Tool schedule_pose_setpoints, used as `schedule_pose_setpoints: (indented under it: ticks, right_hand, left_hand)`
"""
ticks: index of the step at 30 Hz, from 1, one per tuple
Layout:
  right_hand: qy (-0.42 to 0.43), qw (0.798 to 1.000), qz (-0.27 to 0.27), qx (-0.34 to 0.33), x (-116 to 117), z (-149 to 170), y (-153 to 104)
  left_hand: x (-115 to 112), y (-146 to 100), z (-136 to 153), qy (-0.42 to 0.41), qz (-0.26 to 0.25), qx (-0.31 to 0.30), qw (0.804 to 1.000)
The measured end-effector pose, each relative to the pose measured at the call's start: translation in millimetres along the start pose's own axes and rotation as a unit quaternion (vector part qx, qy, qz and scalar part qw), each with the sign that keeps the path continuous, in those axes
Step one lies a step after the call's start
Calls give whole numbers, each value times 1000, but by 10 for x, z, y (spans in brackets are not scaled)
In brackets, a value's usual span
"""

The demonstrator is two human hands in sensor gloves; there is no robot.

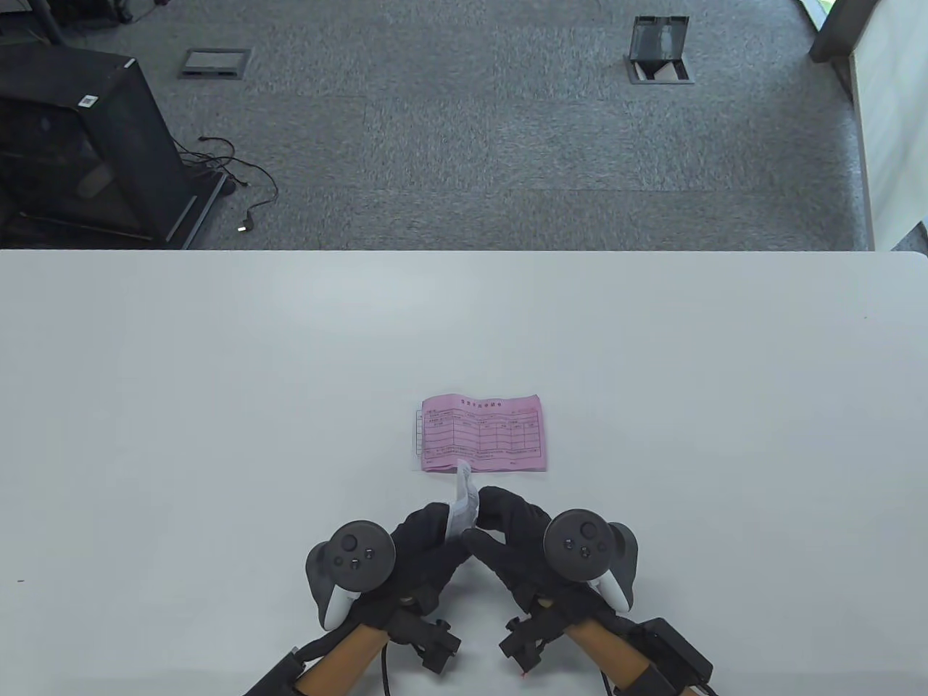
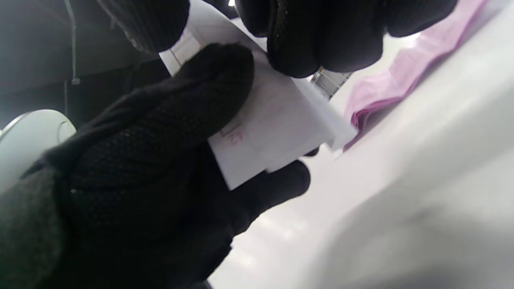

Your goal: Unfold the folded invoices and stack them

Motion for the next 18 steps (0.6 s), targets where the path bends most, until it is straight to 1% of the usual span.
schedule_pose_setpoints:
  ticks: [1,2,6,10,13,15,18]
  right_hand:
    - [23,1000,-13,12,22,12,-1]
    - [28,999,-17,20,28,23,-2]
    - [19,999,-7,40,38,93,24]
    - [54,997,-4,52,26,148,42]
    - [88,995,-6,47,-7,184,76]
    - [101,994,-4,43,-46,209,102]
    - [81,995,7,49,-147,247,122]
  left_hand:
    - [-12,-9,-12,12,2,-4,1000]
    - [-13,-13,-15,19,2,-6,1000]
    - [-53,-6,3,10,28,-9,1000]
    - [-50,-8,20,6,35,-8,999]
    - [-11,-3,35,-15,29,-6,999]
    - [26,4,72,-48,26,5,998]
    - [117,-3,119,-78,12,31,996]
Point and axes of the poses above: the tracker on the back of each hand, its own z axis roughly to the little-finger side, its own y axis roughly from the wrist to the fingertips, x = y × z, the point moved 1 cm from there along y, roughly from the wrist to the fingertips, and after that the axes turned 12 degrees about -y, right-handed, at the moved point
